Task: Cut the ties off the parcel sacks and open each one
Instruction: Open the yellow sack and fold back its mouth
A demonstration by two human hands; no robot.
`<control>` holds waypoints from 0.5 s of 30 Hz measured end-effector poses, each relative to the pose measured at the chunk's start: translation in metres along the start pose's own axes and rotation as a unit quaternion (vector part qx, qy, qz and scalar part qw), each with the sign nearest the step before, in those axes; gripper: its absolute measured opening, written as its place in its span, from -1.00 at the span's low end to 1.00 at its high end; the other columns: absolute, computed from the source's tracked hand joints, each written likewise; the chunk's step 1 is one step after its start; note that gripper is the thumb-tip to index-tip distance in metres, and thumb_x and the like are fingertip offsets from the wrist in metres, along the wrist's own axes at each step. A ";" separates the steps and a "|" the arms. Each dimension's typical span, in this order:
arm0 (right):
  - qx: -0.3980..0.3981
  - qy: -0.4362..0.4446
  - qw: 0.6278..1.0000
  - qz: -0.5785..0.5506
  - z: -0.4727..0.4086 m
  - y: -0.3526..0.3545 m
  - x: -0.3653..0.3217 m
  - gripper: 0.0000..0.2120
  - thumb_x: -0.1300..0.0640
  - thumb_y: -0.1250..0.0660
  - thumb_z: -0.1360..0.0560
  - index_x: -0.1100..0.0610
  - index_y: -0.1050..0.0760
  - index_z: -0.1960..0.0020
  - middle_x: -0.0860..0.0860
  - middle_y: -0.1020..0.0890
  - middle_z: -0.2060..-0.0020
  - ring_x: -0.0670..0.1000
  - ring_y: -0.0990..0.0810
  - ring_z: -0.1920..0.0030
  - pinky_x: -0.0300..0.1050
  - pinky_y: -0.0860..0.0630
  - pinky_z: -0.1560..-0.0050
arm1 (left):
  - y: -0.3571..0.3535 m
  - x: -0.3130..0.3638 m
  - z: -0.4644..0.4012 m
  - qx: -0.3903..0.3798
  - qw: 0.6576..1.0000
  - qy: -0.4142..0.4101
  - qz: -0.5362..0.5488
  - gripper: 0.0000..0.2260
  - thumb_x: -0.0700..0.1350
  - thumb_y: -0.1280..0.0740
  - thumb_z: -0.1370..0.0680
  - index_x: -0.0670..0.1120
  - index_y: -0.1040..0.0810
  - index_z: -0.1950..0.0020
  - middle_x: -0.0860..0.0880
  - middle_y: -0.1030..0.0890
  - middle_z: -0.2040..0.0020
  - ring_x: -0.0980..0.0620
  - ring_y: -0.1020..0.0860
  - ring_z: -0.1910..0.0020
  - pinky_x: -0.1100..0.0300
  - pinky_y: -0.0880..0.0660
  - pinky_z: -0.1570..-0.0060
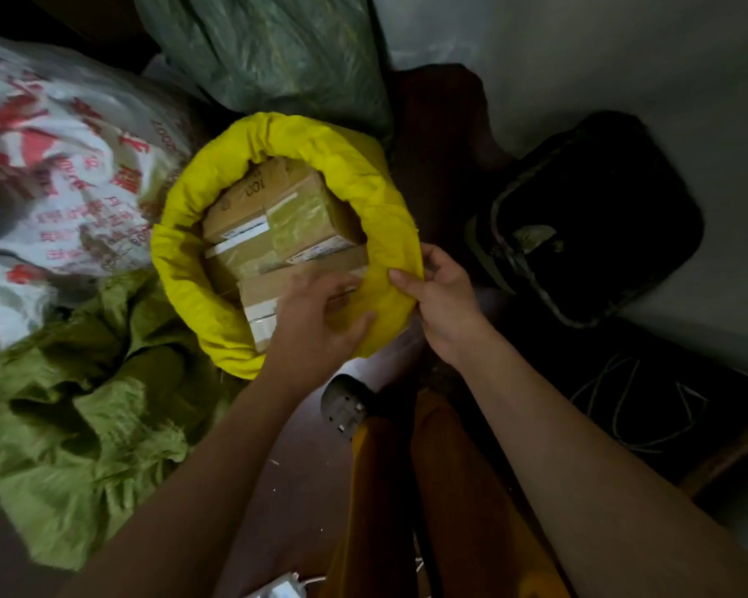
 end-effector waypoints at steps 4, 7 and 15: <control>0.009 0.000 1.000 0.023 0.007 -0.005 -0.005 -0.60 0.41 -0.35 -0.48 0.27 -0.41 -0.29 0.06 -0.63 0.07 -0.04 -0.62 0.13 -0.21 -0.58 0.17 | -0.002 -0.015 0.021 -0.027 0.999 0.026 0.013 -0.51 -0.03 -0.55 -0.35 -0.09 -0.57 -0.24 0.14 -0.51 -0.02 0.17 -0.46 -0.01 0.23 -0.38 -0.03; 0.025 -0.005 0.999 0.043 0.012 -0.007 -0.004 -0.58 0.41 -0.36 -0.48 0.27 -0.41 -0.31 0.08 -0.63 0.03 -0.05 -0.63 0.12 -0.23 -0.59 0.19 | -0.007 -0.018 0.016 -0.057 0.996 0.060 0.040 -0.52 -0.13 -0.59 -0.30 -0.12 -0.60 -0.19 0.05 -0.60 -0.03 0.08 -0.54 -0.02 0.21 -0.44 -0.01; 0.178 0.103 0.916 0.346 0.029 -0.016 -0.018 -0.47 0.06 -0.55 -0.35 0.13 -0.39 -0.21 0.16 -0.58 -0.09 0.11 -0.59 -0.06 0.08 -0.54 -0.12 | -0.022 -0.009 0.018 0.028 0.997 0.064 0.038 -0.84 -0.37 -0.42 -0.24 -0.21 -0.46 0.34 -0.11 -0.44 0.40 0.02 -0.32 0.39 0.13 -0.22 0.38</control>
Point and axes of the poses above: each hand's wrist, its own z-axis away from the middle knuckle, its own y-axis out of the back of the hand, x = y × z, the point moved 3 cm from there along -z, towards the middle knuckle
